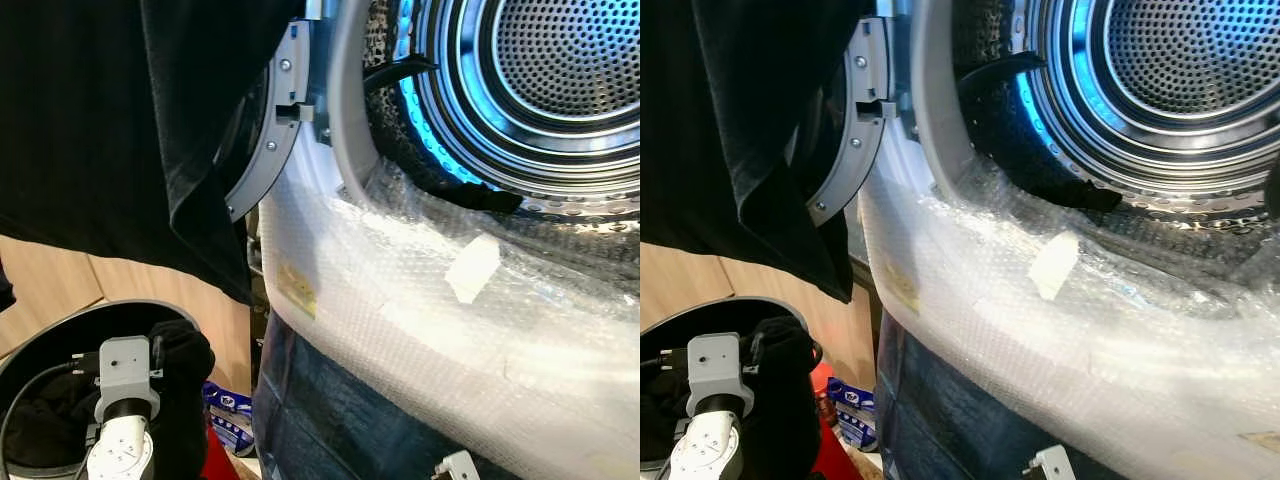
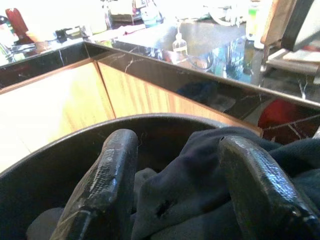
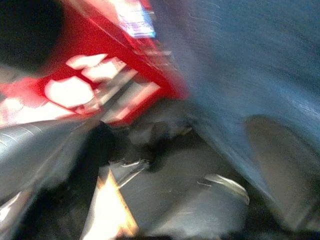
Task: Clothes washing
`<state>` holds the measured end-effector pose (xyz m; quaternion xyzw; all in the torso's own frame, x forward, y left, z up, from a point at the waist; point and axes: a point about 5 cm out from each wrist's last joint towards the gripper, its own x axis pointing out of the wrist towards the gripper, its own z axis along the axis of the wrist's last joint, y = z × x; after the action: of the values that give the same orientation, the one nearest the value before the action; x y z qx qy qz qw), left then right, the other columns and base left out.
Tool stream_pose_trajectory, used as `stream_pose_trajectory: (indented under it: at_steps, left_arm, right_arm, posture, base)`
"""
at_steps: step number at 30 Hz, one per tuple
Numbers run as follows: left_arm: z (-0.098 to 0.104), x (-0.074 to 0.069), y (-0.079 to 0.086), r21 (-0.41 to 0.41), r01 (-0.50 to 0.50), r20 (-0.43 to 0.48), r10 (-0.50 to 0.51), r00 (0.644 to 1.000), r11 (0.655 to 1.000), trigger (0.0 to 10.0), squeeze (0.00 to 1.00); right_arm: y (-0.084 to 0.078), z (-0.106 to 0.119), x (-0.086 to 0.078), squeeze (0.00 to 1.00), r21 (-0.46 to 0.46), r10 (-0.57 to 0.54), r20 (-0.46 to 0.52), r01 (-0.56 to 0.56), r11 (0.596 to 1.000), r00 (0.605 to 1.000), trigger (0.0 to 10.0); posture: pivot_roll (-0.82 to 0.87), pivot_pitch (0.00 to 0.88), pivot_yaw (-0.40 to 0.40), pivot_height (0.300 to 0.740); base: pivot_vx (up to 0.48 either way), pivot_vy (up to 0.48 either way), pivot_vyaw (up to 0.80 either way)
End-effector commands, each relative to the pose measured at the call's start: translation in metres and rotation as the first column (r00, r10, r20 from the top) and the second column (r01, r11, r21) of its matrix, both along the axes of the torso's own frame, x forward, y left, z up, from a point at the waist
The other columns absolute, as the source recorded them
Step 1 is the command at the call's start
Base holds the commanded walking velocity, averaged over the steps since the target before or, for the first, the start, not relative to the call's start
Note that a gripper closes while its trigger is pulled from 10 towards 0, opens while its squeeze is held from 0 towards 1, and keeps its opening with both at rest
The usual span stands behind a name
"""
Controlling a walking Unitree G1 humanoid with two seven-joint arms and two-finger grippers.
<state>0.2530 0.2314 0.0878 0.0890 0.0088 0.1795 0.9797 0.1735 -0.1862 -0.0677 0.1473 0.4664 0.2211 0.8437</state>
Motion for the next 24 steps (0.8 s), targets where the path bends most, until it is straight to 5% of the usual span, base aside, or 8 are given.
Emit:
stream_pose_trajectory:
  at_steps: [1, 4, 8, 22, 24]
  left_arm:
    - [0.002, 0.002, -0.005, -0.016, 0.016, 0.022, -0.016, 1.000, 1.000, 10.0, 0.00]
    - [0.005, 0.004, -0.007, -0.017, 0.025, 0.034, -0.024, 0.999, 1.000, 10.0, 0.00]
    - [0.010, 0.006, -0.005, -0.004, 0.029, 0.048, -0.028, 0.998, 1.000, 10.0, 0.00]
    - [0.018, -0.010, 0.013, -0.005, -0.058, 0.076, 0.058, 0.995, 0.998, 10.0, 0.00]
    - [0.018, -0.011, 0.009, -0.080, -0.002, 0.087, 0.009, 0.996, 0.997, 10.0, 0.00]
  right_arm:
    - [-0.007, -0.010, -0.007, 0.00, -0.117, -0.043, -0.033, 0.039, 0.992, 0.999, 10.0]
    - [-0.007, -0.023, -0.021, 0.00, -0.314, 0.026, -0.139, -0.069, 0.947, 0.990, 10.0]
    - [-0.012, -0.027, -0.022, 0.00, -0.502, -0.027, -0.180, -0.068, 0.862, 0.983, 10.0]
    - [-0.011, -0.024, -0.008, 0.00, -0.602, -0.065, -0.118, -0.019, 0.798, 0.991, 10.0]
    - [-0.012, -0.025, -0.009, 0.00, -0.610, -0.057, -0.121, -0.029, 0.792, 0.991, 10.0]
  posture:
    - [0.02, 0.000, -0.056, 0.740]
    - [0.03, 0.000, -0.052, 0.740]
    - [0.04, 0.000, -0.033, 0.740]
    - [0.08, 0.000, -0.041, 0.740]
    - [0.08, 0.000, -0.042, 0.740]
  base:
    - [0.000, 0.000, 0.00]
    - [0.000, 0.000, 0.00]
    - [0.000, 0.000, 0.00]
    - [0.000, 0.000, 0.00]
    - [0.000, 0.000, 0.00]
